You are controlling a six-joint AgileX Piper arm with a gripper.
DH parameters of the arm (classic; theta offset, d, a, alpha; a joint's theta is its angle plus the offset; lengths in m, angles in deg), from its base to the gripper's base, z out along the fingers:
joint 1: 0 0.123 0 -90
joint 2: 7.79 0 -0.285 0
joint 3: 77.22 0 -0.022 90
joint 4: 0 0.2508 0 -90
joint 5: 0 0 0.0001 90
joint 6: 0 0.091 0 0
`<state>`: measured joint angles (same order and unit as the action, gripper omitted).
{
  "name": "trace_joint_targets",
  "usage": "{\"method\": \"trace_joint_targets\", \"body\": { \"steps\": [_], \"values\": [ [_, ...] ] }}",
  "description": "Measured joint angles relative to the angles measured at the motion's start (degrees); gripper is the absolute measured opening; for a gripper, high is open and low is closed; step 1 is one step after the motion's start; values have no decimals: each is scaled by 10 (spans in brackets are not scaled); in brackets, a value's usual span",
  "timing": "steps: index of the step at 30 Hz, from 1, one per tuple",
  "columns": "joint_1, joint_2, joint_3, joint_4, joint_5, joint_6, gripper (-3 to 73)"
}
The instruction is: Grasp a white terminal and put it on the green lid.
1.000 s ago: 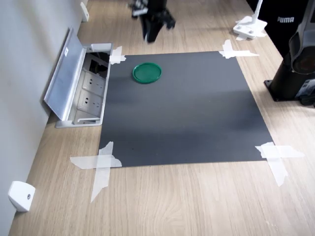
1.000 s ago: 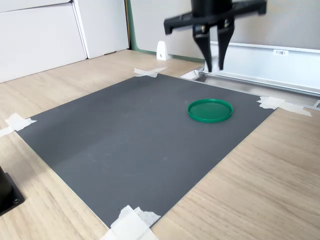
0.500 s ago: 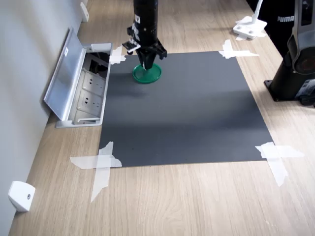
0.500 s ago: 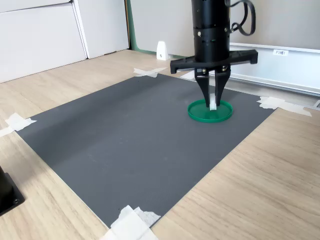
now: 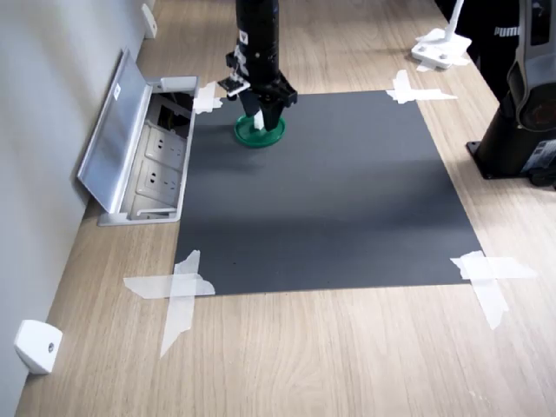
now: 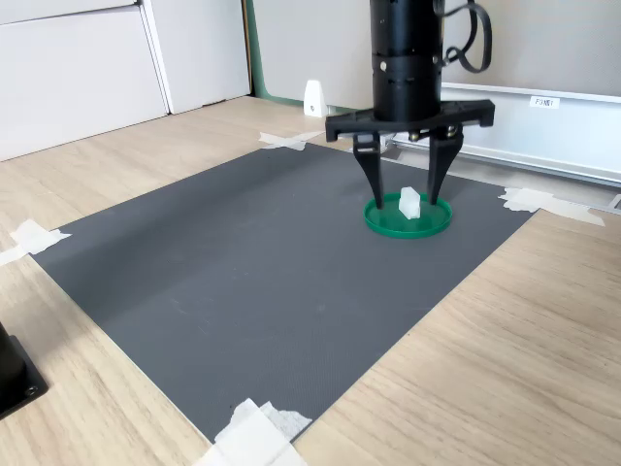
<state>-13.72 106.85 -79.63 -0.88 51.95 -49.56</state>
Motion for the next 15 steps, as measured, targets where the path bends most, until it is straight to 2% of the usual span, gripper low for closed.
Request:
{"method": "trace_joint_targets", "body": {
  "steps": [4,7,11,15],
  "values": [
    [0,-82,0,20,0,-6,588],
    [0,-157,6,39,0,-25,521],
    [0,-263,32,76,-2,-25,320],
    [0,-348,94,83,-28,26,68]
  ]
}}
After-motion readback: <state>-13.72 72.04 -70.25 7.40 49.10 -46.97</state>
